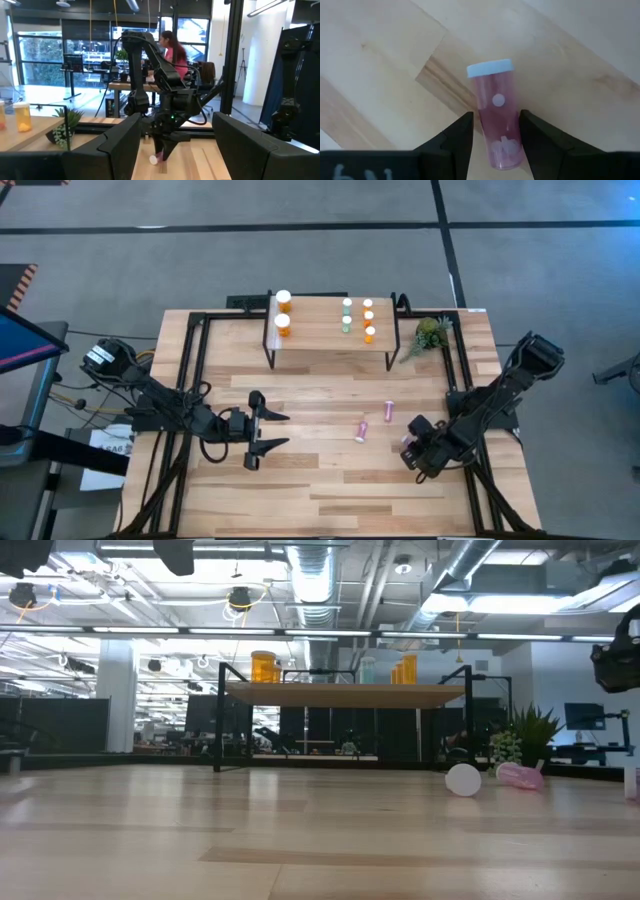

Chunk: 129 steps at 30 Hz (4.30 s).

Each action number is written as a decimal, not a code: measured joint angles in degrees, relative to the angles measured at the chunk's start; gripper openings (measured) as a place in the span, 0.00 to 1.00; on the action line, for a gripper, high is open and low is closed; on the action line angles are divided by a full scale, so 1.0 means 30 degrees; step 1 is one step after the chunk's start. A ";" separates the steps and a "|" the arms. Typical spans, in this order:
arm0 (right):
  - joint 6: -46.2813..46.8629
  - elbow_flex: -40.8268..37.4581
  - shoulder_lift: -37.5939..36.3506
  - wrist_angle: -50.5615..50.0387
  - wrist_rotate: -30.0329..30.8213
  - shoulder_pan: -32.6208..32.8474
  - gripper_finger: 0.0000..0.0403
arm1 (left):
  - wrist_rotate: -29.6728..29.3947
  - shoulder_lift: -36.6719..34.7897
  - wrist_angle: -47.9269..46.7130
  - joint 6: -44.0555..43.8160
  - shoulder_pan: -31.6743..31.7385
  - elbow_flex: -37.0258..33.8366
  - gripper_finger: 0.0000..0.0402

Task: Pick and place medicine bottles onto shelf by color
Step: Put the bottom right pink pill bottle on the shelf

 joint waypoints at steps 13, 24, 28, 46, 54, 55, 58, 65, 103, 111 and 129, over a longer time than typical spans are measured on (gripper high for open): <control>-0.4191 0.1619 0.1516 -0.1476 -0.1422 0.0000 0.41 | -0.0031 0.0000 -0.0015 -0.0094 0.0000 0.0001 0.58; -0.6197 0.3117 0.2751 -0.2668 -0.2067 -0.0104 0.41 | -0.0067 0.0007 -0.0291 -0.0422 0.0131 0.0001 0.58; -0.6639 0.3437 0.2740 -0.2234 -0.2117 -0.0069 0.38 | -0.0044 0.0007 -0.0326 -0.0430 0.0131 0.0001 0.58; -0.7006 0.3432 0.2697 -0.1078 -0.0026 -0.0051 0.29 | -0.0021 0.0012 -0.0459 -0.0998 0.0131 0.0001 0.58; -0.9543 0.3433 0.2311 0.2501 0.3930 -0.0051 0.28 | 0.0218 0.0015 -0.4484 -0.2033 0.0368 0.1332 0.58; -1.0126 0.3436 0.2186 0.3154 0.4668 -0.0051 0.28 | 0.0337 0.0015 -0.5761 -0.2202 0.0481 0.1856 0.58; -1.2740 0.3434 0.1994 0.5542 0.6590 -0.0089 0.29 | 0.1559 0.0015 -1.0215 -0.2352 0.0857 0.3767 0.58; -1.8308 0.3447 0.1925 1.0263 1.0194 -0.0792 0.29 | 0.3130 0.0022 -2.0815 -0.2421 0.2149 0.9089 0.58; -2.7074 0.3439 0.2068 1.7894 1.0593 -0.4309 0.29 | 1.0663 0.7834 -3.2468 0.1980 0.6515 2.2012 0.70; -2.7112 0.3432 0.2071 1.8006 1.0437 -0.4197 0.29 | 1.1453 0.8550 -3.2334 0.2521 0.7194 2.2819 0.70; -2.7630 0.3439 0.2071 1.9080 0.9553 -0.4051 0.29 | 1.1600 0.8546 -3.2404 0.3118 0.7155 2.2819 0.70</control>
